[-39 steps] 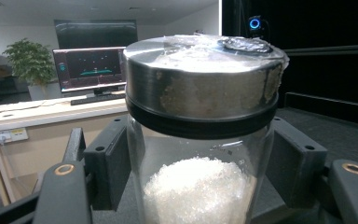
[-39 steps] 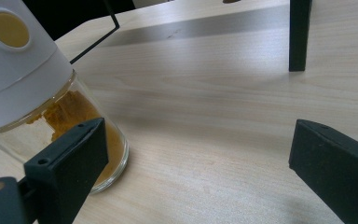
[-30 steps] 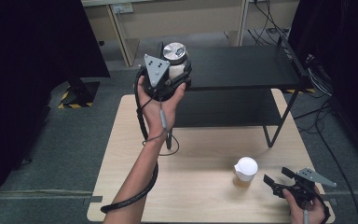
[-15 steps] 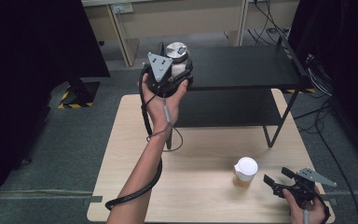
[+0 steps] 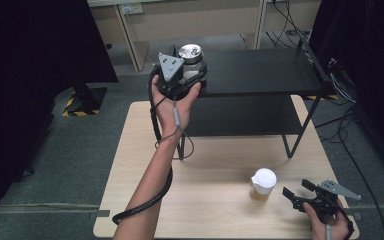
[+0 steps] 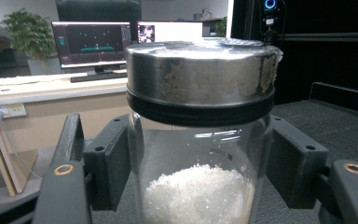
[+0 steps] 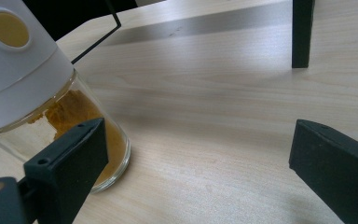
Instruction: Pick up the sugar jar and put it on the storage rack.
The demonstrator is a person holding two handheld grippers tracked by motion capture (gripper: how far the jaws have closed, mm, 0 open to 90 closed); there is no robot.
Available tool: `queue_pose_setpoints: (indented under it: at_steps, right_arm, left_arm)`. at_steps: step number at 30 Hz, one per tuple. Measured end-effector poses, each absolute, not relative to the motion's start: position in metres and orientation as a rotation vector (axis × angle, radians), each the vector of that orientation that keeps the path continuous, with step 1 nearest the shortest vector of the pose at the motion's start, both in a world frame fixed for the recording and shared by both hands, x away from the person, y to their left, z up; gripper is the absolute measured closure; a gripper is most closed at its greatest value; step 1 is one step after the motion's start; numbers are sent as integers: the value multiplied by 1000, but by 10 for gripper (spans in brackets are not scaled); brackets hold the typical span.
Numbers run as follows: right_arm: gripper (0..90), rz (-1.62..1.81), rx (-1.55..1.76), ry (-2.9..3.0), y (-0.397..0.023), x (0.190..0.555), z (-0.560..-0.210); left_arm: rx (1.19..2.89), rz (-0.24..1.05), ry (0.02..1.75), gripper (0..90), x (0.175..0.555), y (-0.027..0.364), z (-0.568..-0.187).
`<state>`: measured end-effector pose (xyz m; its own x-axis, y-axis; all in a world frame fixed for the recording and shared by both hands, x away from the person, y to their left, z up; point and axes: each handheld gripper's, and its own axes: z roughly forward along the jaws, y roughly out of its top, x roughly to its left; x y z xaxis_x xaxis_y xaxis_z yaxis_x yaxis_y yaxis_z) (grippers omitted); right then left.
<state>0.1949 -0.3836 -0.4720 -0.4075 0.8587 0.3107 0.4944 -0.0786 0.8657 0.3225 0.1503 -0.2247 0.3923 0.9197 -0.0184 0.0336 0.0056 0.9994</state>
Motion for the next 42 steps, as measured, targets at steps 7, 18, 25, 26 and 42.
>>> queue_pose_setpoints:
  at_steps: [7,18,25,26,42]
  right_arm:
    - [48,1484,1462,1859,-384,195,-472]
    - [46,1483,1462,1862,-383,195,-472]
    - [46,1487,1471,1860,-384,196,-472]
    - [46,1487,1470,1861,-384,196,-472]
    - [46,1485,1468,1862,-384,195,-472]
  left_arm:
    - [1376,867,938,268,323,153,-222]
    - [1339,923,854,40,311,158,-233]
    - [1324,960,816,34,300,161,-240]
    - [1324,965,809,34,299,161,-242]
    - [1310,996,762,30,275,170,-268]
